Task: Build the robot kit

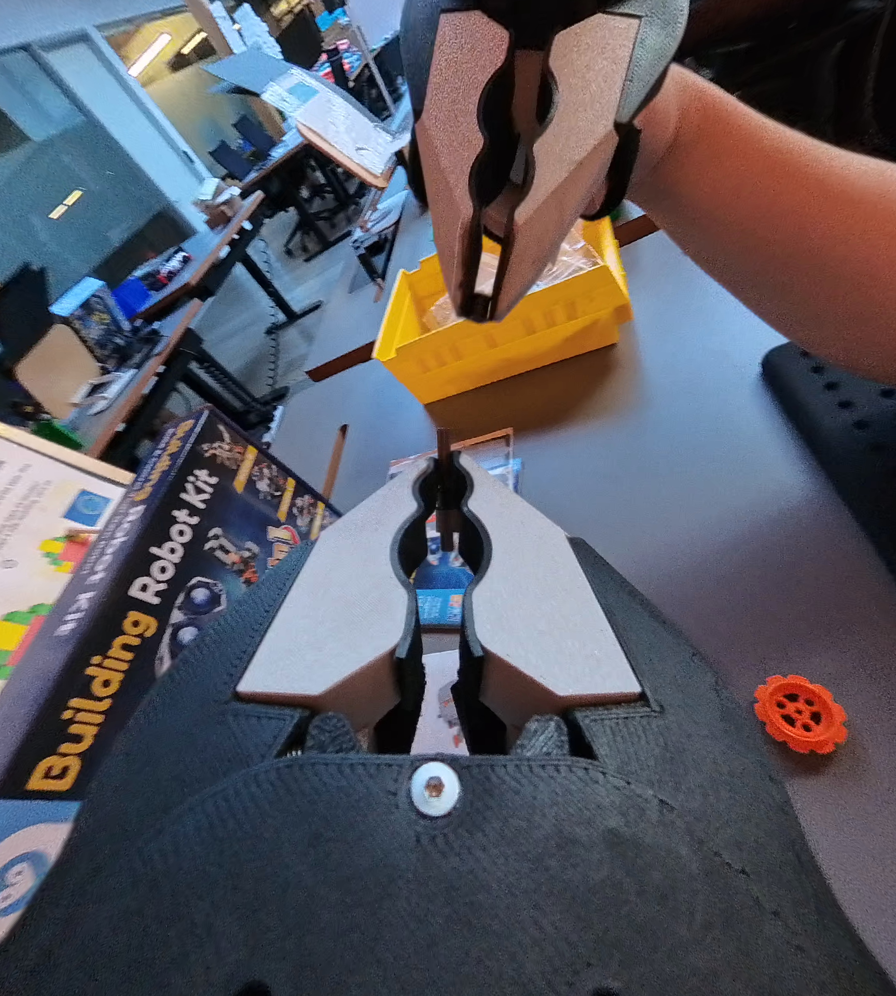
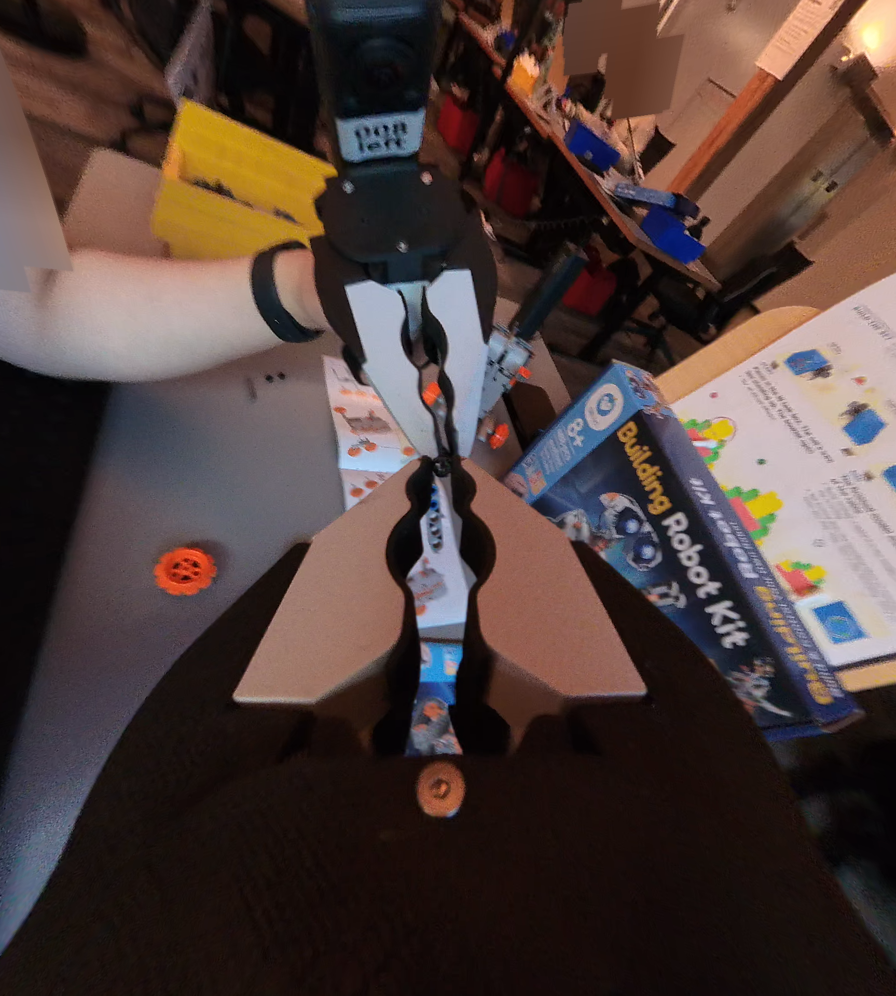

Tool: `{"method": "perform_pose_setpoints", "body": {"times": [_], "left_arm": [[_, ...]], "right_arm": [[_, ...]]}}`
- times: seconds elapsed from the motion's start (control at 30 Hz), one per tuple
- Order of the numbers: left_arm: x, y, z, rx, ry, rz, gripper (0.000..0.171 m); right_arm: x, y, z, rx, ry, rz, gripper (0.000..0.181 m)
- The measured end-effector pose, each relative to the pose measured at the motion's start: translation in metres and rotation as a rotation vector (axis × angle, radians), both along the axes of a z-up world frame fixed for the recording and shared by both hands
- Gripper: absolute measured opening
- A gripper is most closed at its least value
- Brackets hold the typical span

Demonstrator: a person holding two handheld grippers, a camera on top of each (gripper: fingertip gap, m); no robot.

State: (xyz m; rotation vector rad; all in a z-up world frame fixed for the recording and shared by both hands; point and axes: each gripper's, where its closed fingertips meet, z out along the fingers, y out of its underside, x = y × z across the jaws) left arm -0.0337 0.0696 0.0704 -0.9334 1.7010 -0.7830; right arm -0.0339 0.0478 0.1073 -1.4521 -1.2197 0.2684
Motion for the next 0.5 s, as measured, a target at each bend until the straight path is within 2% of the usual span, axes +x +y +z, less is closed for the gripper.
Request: {"method": "perform_pose_setpoints", "body": {"times": [0.1,0.17,0.3,0.5], "left_arm": [[-0.003,0.0,0.005,0.057,-0.012,0.029,0.0],[-0.005,0.0,0.009,0.099,-0.024,0.045,0.001],[-0.007,-0.001,0.021,0.181,-0.066,0.085,0.001],[-0.008,-0.006,0.029,0.24,-0.086,0.107,0.001]], "right_arm": [[-0.001,0.017,-0.003,0.073,-0.084,-0.099,0.006],[-0.008,0.019,-0.001,0.139,-0.048,-0.05,0.006],[-0.01,0.022,0.002,0.142,0.007,0.007,0.006],[-0.013,0.016,0.003,0.145,0.007,0.022,0.006]]}}
